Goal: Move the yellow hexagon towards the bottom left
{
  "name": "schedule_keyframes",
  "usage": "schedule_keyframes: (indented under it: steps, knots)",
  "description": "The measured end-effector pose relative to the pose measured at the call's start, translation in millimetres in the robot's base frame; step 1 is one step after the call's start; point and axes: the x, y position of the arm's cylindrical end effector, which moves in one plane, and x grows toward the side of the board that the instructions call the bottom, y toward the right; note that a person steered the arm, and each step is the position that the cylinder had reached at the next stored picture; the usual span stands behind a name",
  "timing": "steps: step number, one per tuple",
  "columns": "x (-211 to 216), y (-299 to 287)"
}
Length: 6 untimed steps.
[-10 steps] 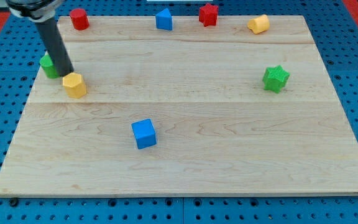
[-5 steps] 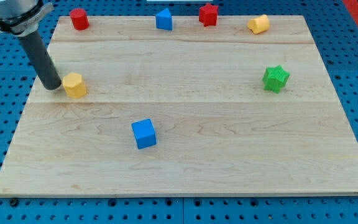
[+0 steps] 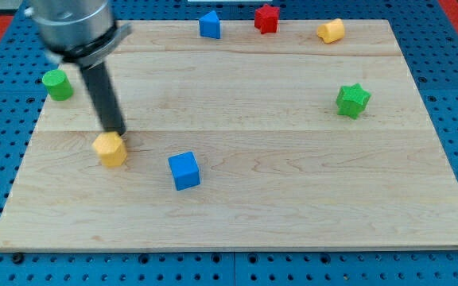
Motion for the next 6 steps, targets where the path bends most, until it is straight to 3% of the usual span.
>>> schedule_keyframes:
  steps: [2,3,5,6]
  knots:
    - [-17.1,2.5]
    - [4.7,4.3]
    - [14.0,-45.6]
    - [6.8,-24.4]
